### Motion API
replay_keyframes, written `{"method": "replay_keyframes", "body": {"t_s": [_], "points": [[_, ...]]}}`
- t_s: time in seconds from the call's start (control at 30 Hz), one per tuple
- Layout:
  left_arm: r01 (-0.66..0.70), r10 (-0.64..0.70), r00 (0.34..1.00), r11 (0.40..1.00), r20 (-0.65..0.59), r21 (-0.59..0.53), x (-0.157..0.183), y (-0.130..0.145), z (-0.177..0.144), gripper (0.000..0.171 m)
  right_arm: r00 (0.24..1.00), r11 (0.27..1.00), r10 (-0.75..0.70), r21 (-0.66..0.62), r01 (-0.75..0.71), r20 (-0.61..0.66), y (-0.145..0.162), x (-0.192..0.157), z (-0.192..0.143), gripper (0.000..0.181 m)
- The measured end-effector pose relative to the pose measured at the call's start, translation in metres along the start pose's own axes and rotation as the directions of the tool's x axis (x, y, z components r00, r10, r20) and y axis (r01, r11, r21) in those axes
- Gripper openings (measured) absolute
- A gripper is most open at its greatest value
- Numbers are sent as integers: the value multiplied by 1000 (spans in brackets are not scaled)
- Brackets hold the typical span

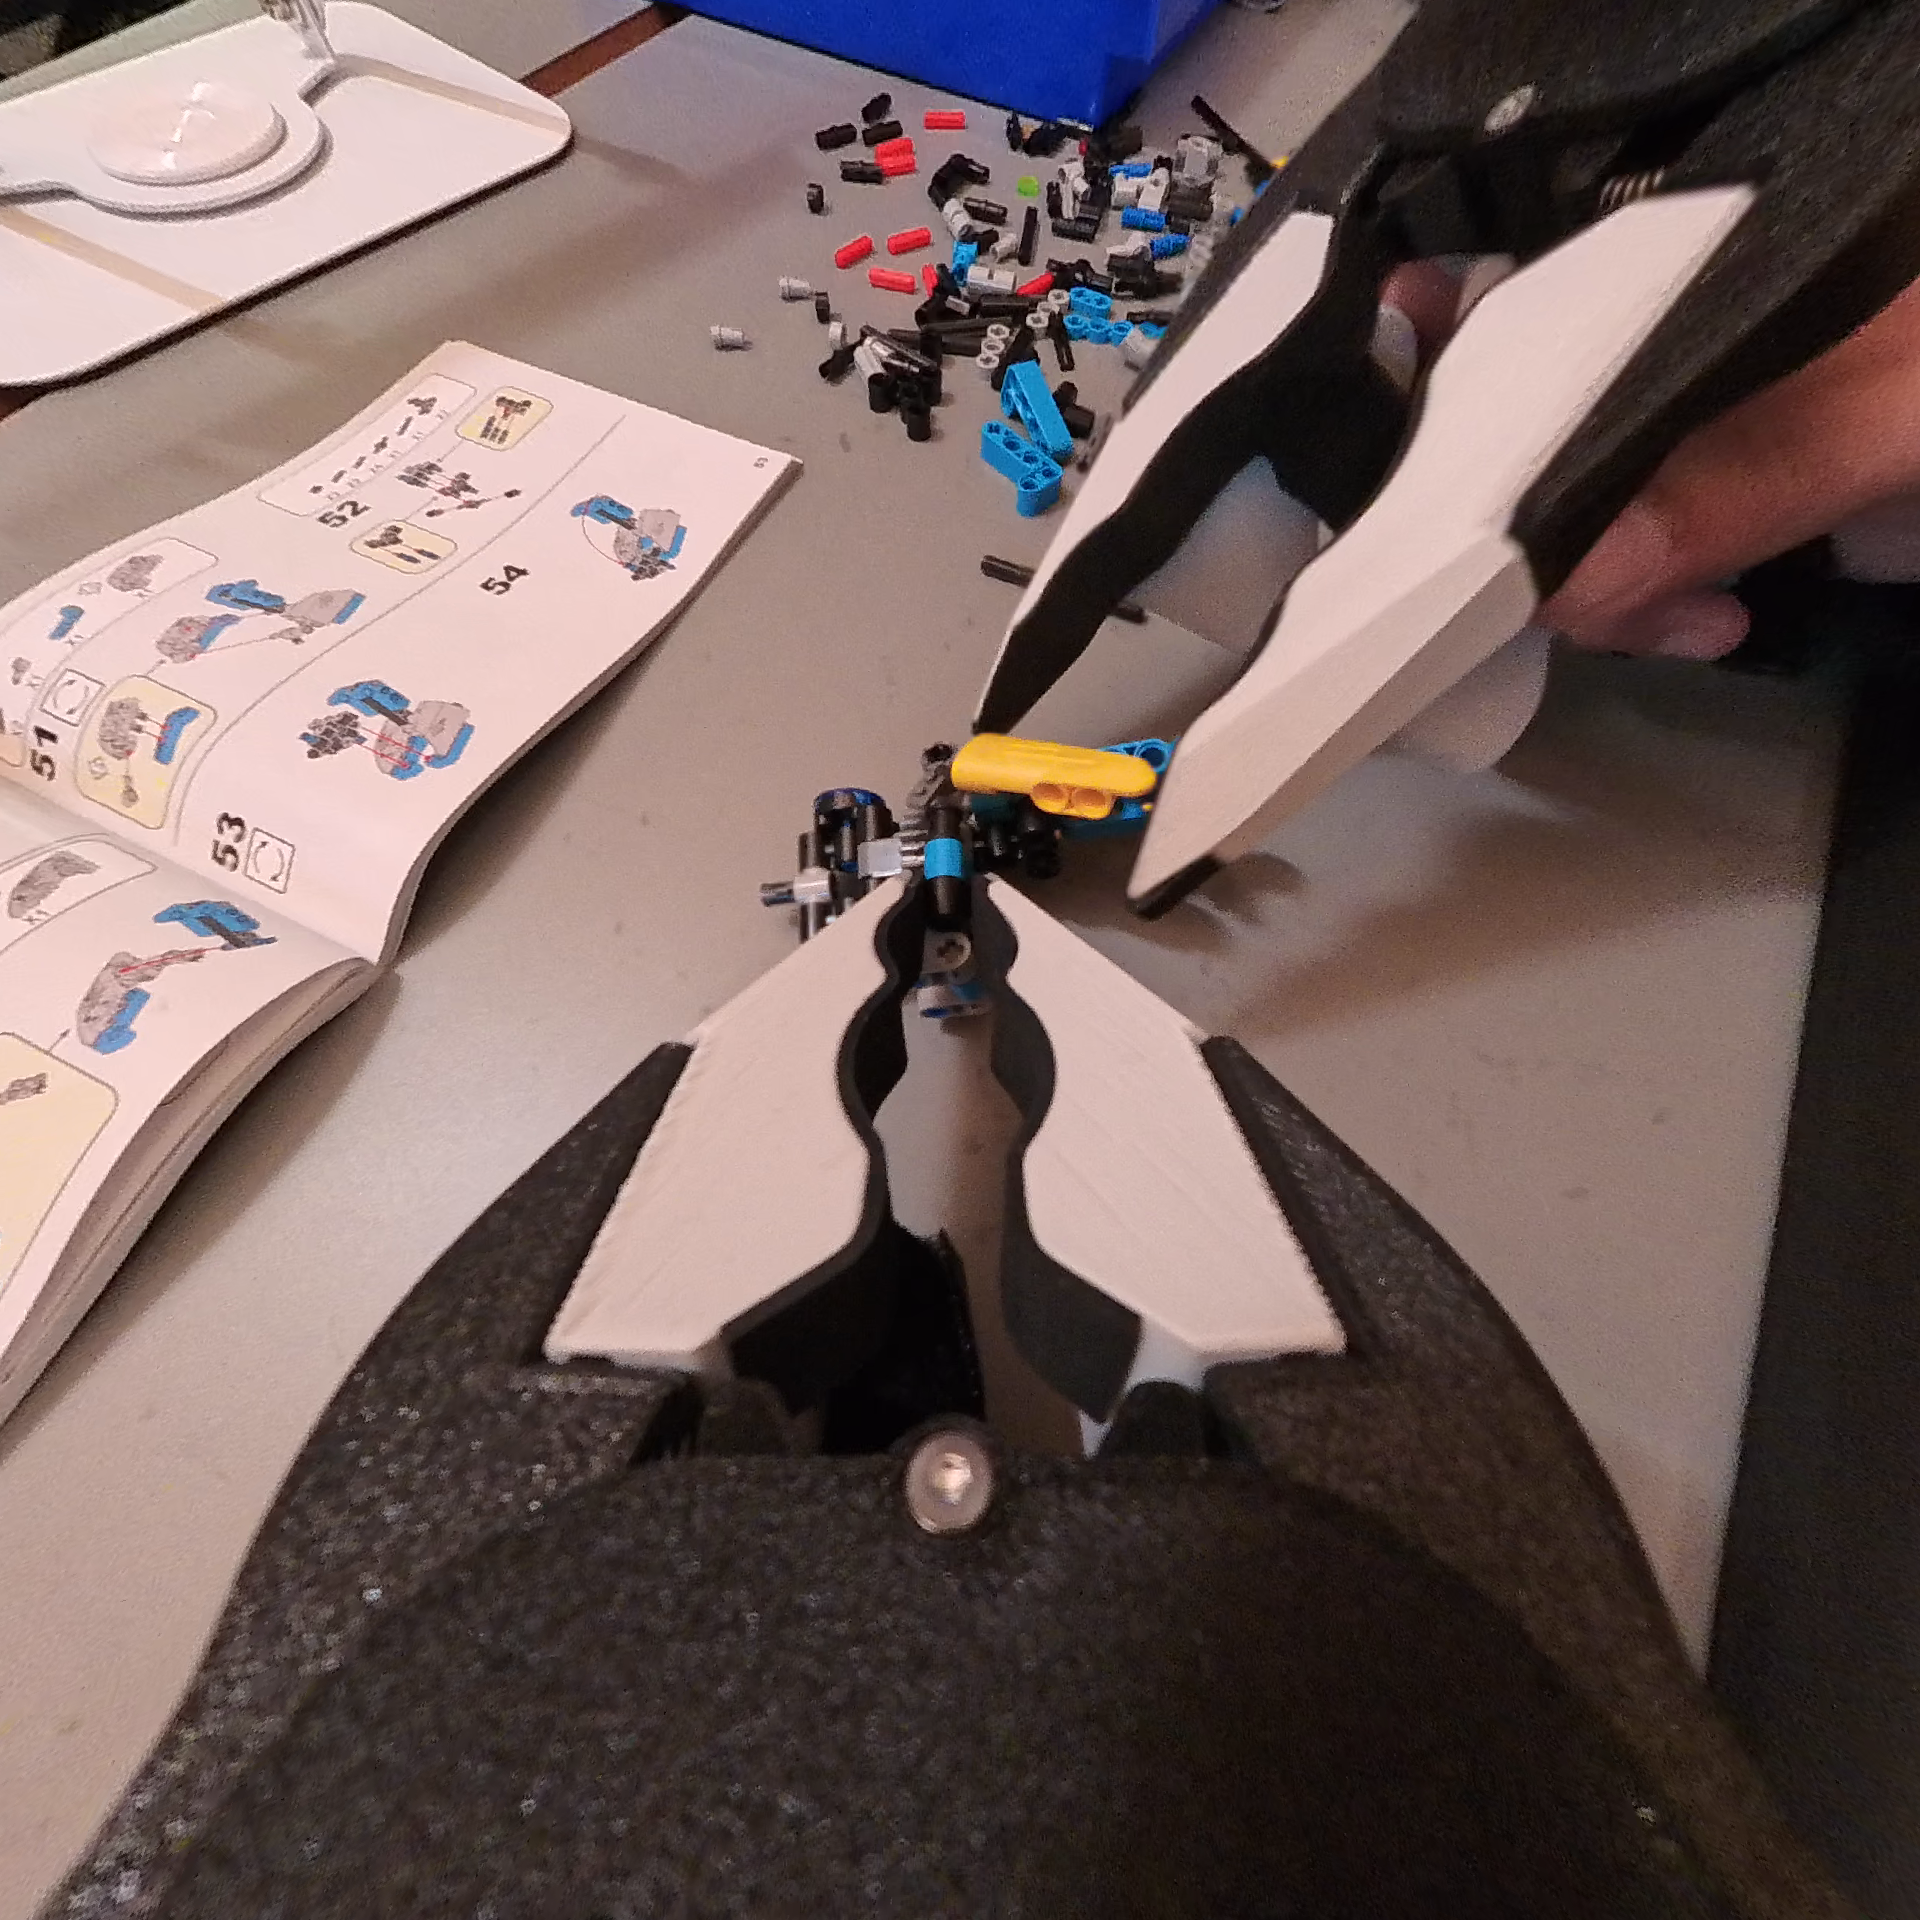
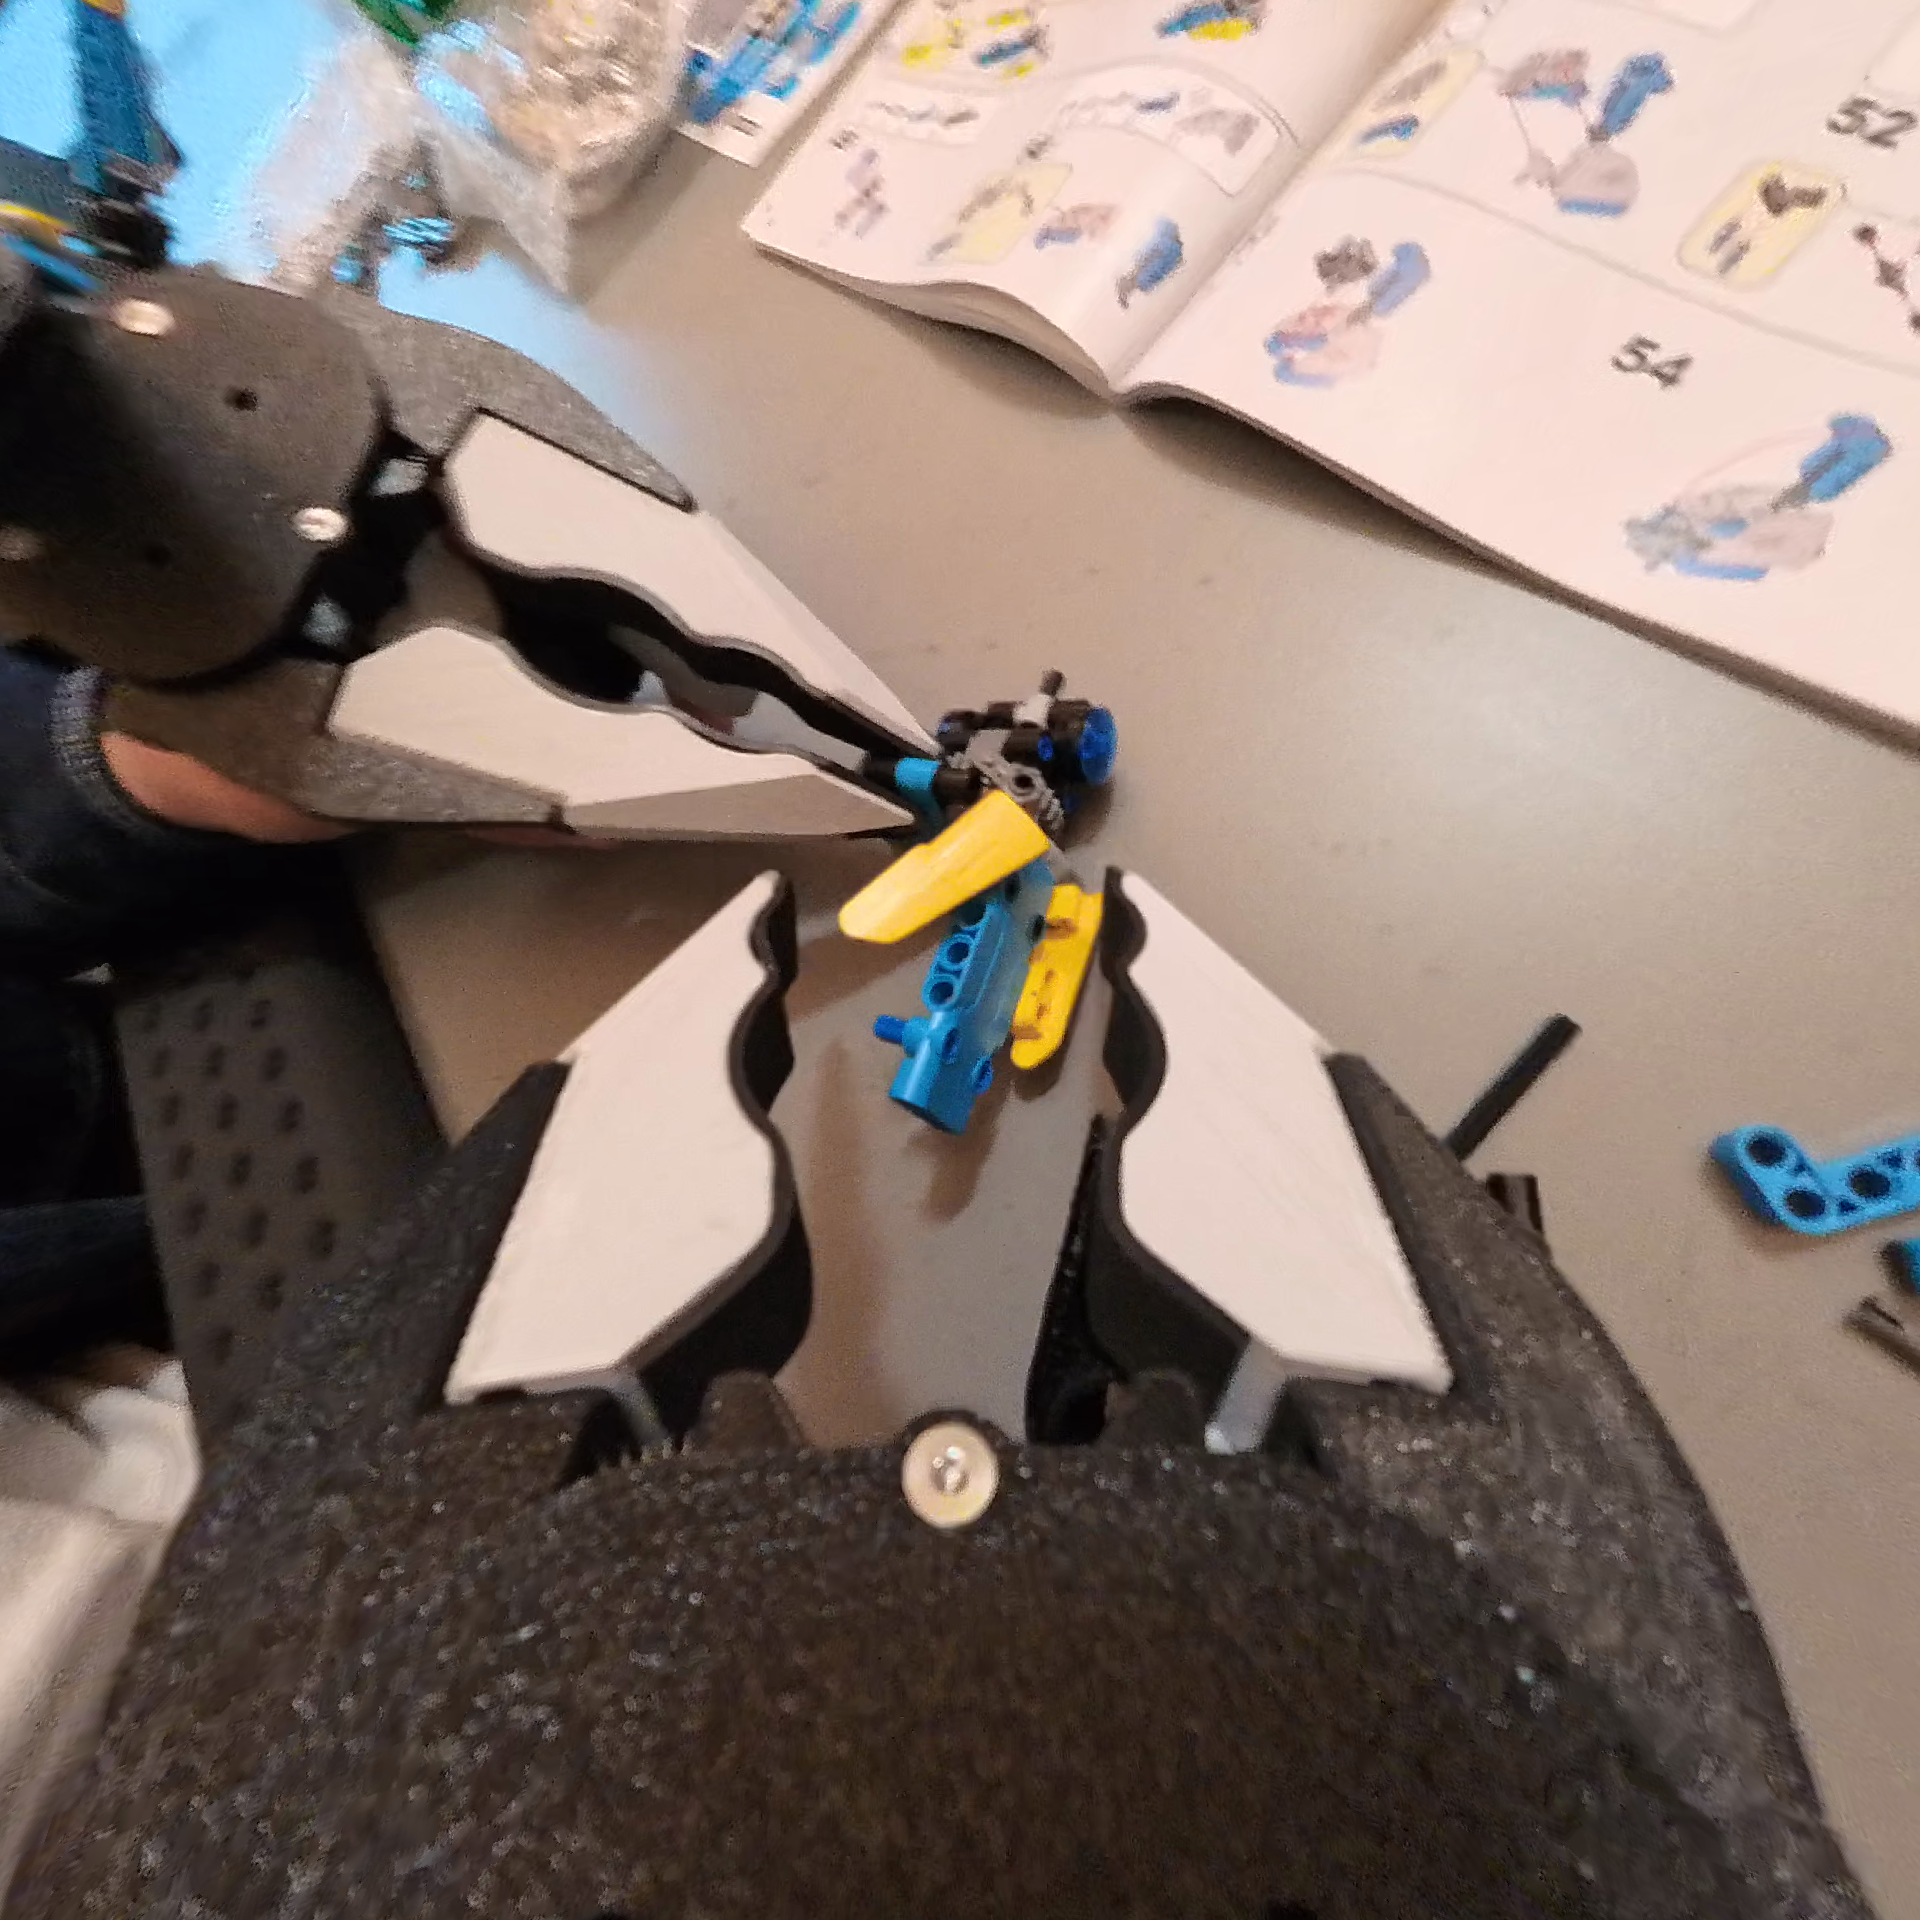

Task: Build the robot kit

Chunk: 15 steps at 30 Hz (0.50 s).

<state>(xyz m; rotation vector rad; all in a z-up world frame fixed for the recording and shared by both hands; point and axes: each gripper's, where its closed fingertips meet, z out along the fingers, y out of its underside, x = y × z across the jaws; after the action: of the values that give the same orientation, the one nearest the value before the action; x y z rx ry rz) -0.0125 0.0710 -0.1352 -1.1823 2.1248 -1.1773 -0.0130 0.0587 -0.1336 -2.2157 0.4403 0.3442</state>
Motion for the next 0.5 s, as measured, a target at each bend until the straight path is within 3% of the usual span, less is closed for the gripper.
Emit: {"method": "replay_keyframes", "body": {"t_s": [0.1, 0.23, 0.33, 0.5], "points": [[-37, 37, 999, 999, 19, -2, 3, 0, 0, 8, 999, 1000, -13, 14, 14, -42, 0, -2, -1, 33], [-26, 26, 1000, 1000, 16, -1, 2, 0, 0, 8, 998, 999, -38, -20, 37, -51, 4, -1, -2, 28], [-24, 24, 999, 1000, 26, 6, 1, -2, -1, 8, 981, 986, -151, -93, 140, -123, 12, 7, -3, 18], [-27, 27, 999, 1000, 27, 6, 1, -2, -1, 8, 964, 973, -221, -98, 208, -146, 10, 11, -4, 16]]}}
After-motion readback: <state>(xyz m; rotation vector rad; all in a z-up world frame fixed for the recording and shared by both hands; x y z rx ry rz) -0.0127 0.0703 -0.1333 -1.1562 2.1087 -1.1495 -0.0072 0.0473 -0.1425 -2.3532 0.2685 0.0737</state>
